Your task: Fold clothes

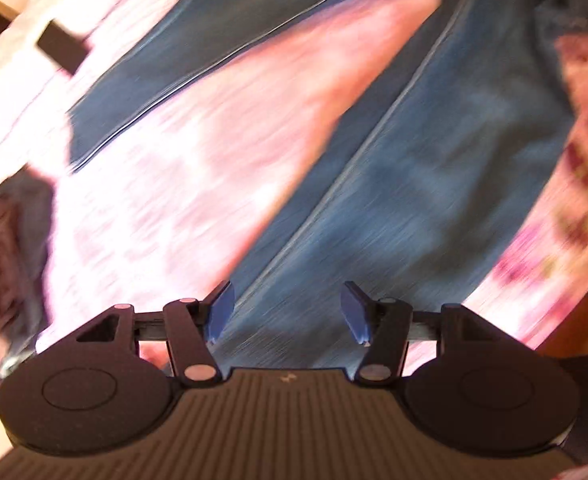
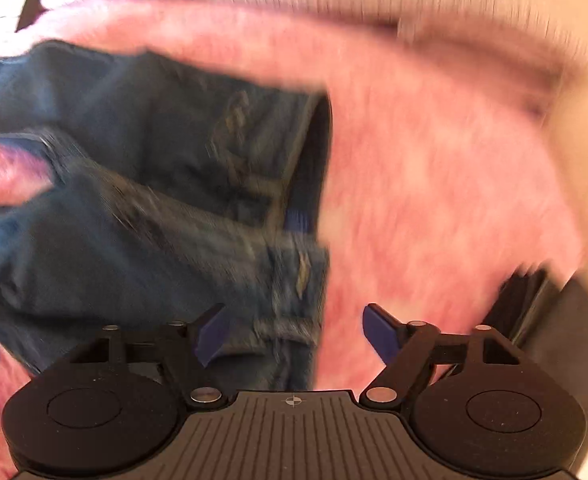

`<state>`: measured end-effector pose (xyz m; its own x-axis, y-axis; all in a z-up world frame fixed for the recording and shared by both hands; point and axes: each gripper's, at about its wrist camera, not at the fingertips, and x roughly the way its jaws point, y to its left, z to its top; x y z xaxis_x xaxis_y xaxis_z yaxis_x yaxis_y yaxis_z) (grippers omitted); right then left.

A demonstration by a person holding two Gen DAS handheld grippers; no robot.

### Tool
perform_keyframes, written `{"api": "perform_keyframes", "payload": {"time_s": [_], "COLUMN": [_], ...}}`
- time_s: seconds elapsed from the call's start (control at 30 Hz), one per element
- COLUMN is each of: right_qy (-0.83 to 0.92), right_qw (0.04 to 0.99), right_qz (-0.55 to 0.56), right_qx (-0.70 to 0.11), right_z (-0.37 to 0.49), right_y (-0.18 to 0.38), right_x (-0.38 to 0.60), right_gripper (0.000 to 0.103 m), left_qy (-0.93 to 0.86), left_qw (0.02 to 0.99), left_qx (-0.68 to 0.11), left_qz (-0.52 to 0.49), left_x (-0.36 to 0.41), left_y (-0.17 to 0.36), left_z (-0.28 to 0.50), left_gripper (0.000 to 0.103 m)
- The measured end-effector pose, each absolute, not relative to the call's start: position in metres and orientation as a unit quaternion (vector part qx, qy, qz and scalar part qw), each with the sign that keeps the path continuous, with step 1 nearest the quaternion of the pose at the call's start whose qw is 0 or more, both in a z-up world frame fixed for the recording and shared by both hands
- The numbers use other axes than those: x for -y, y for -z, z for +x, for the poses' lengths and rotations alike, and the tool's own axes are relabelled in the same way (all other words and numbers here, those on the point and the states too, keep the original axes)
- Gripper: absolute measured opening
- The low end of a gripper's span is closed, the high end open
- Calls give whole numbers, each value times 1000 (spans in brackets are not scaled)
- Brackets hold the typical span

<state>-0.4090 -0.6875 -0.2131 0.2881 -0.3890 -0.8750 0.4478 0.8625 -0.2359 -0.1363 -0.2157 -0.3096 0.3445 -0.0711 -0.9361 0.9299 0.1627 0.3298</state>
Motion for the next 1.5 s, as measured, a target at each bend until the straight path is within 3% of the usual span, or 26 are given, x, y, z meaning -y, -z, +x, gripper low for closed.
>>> {"api": "perform_keyframes", "payload": {"time_s": [0.13,0.3,0.37,0.4,0.5,0.67,0.77,0.8,0.83,0.87,0.93,1.1,1.13,1.17,1.37,1.5], "right_qy": [213,134,120,114,102,84,75,73,70,69,67,47,42,38,66,91], "right_qw": [839,835,828,824,810,808,810,810,810,810,810,804,801,797,786,788], "right_qz": [8,-11,2,10,29,45,43,42,43,46,52,57,54,51,53,71], "right_qx": [-501,-533,-548,-555,-576,-582,-580,-581,-581,-580,-580,-590,-595,-600,-613,-605], "right_z": [-370,-309,-287,-276,-245,-202,-188,-184,-182,-182,-181,-186,-189,-191,-203,-209], "right_y": [183,195,209,216,237,241,240,240,241,242,244,253,255,258,261,257], "right_x": [615,506,468,450,406,364,351,349,348,345,341,334,333,332,341,351], "right_gripper": [77,77,77,77,77,77,77,77,77,77,77,77,77,77,77,77], "left_qy": [410,487,530,550,591,564,553,549,544,538,509,474,471,467,491,487], "left_qw": [621,578,540,525,501,597,608,602,597,593,592,596,593,591,604,618], "left_qx": [-405,-411,-415,-409,-408,-408,-450,-473,-495,-515,-563,-630,-639,-646,-600,-593], "left_qz": [532,509,504,505,483,400,351,335,321,306,269,153,135,123,185,170], "left_x": [174,139,131,128,120,104,88,82,74,64,50,38,40,43,58,49], "left_y": [328,359,372,375,370,322,311,313,317,323,339,363,367,370,350,332], "left_z": [-96,-46,-37,-36,-22,49,74,74,71,67,59,48,48,50,44,48], "left_gripper": [54,51,15,15,0,0,3,11,28,38,42,33,19,15,20,21]}}
